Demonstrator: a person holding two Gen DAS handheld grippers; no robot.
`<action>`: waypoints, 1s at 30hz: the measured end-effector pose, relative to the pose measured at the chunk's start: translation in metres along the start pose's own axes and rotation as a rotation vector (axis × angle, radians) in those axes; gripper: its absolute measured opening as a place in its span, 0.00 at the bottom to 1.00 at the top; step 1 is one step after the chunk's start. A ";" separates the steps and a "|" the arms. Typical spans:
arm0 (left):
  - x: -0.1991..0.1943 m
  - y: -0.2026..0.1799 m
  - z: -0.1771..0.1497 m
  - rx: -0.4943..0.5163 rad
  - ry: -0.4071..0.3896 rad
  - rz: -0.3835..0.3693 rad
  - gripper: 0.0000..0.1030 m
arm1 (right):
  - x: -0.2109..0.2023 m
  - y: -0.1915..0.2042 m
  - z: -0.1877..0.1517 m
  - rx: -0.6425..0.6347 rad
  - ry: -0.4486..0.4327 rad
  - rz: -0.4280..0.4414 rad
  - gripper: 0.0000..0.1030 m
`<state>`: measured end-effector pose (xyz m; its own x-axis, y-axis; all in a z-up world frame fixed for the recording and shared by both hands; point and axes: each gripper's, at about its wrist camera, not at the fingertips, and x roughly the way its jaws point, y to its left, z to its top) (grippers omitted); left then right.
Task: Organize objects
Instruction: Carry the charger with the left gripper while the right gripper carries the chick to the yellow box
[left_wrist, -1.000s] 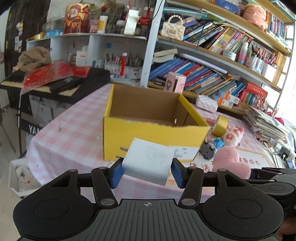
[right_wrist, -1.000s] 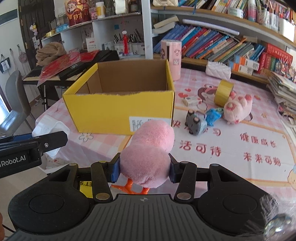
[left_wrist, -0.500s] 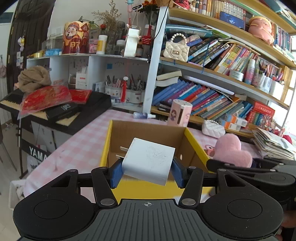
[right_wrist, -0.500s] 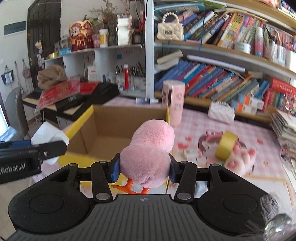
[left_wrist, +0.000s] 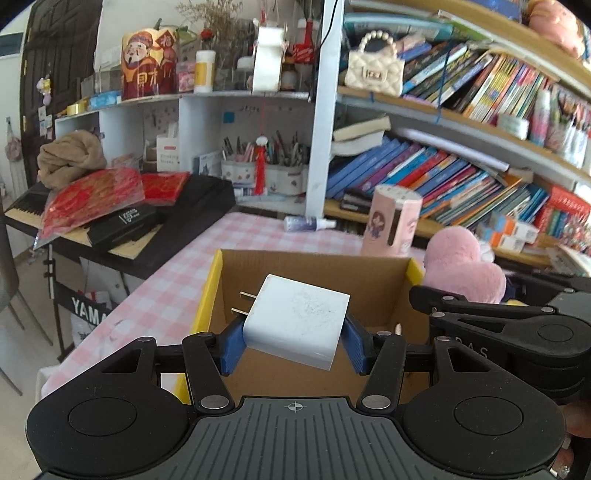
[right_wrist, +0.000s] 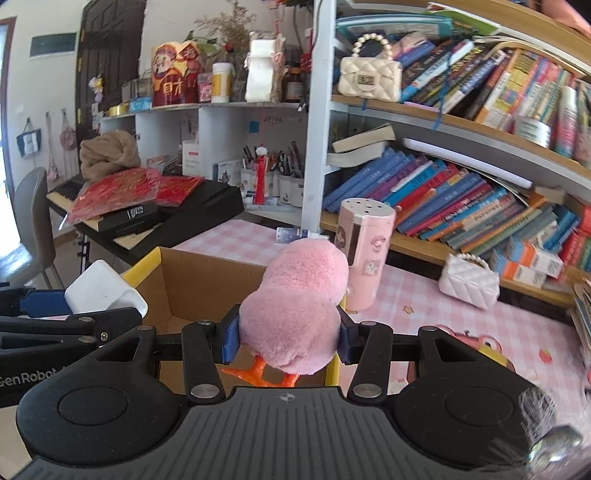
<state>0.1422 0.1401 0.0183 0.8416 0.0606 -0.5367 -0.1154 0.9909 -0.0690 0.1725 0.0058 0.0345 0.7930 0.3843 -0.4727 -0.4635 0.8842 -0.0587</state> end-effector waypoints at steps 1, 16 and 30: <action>0.005 -0.001 0.000 0.005 0.011 0.006 0.52 | 0.006 0.000 0.000 -0.016 0.005 0.007 0.45; 0.059 -0.005 -0.001 0.047 0.138 0.095 0.53 | 0.082 0.007 -0.014 -0.230 0.227 0.151 0.44; 0.070 -0.011 -0.006 0.067 0.200 0.135 0.53 | 0.095 0.019 -0.015 -0.422 0.330 0.384 0.45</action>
<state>0.1994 0.1331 -0.0241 0.6993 0.1745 -0.6932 -0.1787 0.9816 0.0668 0.2327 0.0554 -0.0252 0.4082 0.4906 -0.7699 -0.8581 0.4941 -0.1401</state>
